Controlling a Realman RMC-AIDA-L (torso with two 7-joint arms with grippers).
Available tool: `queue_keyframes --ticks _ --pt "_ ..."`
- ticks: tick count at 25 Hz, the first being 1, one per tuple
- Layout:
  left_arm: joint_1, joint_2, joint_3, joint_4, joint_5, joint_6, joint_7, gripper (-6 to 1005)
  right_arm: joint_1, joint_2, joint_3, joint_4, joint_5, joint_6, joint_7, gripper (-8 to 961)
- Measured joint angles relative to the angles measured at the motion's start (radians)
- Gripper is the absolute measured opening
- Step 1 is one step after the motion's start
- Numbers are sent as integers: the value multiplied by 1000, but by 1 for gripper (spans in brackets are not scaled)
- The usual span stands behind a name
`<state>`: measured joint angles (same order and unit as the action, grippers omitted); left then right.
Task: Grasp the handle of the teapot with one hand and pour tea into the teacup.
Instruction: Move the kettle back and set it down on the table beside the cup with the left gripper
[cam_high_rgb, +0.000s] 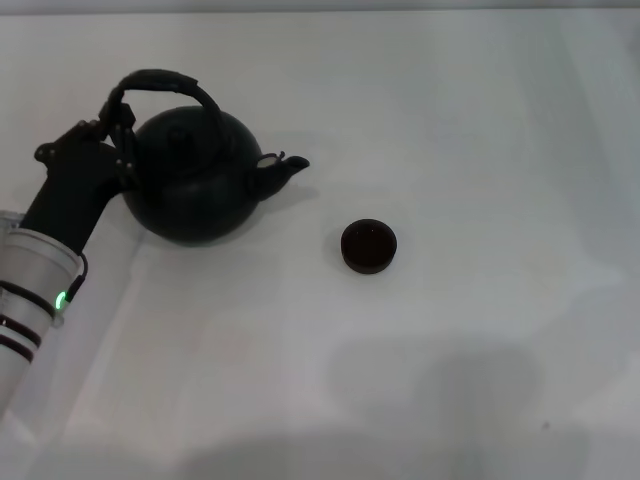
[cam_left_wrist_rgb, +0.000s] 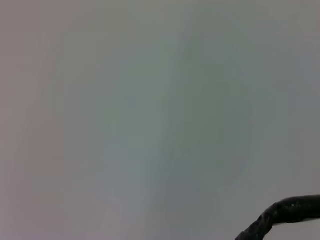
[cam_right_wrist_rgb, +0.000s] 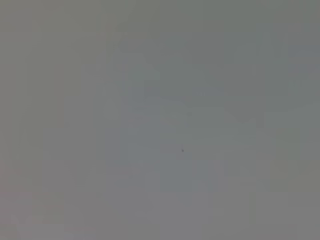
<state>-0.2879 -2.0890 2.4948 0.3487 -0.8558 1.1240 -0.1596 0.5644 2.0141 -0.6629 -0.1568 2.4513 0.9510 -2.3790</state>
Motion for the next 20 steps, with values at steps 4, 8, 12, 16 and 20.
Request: queue_keyframes --ticks 4,8,12,16,20 --pt "1 2 14 -2 -2 0 2 100 0 0 -1 0 -1 1 0 834" --pt "5 2 16 -2 -2 0 2 99 0 0 -2 -2 -1 2 2 834" --pt "16 1 18 -2 2 14 1 261 -1 0 -3 -2 -3 2 2 834" --pt "47 2 25 0 1 71 -5 530 -2 -1 -3 -3 -4 3 -1 834" --pt "85 4 33 1 1 163 -7 606 -6 -1 -6 -3 -5 3 -6 834"
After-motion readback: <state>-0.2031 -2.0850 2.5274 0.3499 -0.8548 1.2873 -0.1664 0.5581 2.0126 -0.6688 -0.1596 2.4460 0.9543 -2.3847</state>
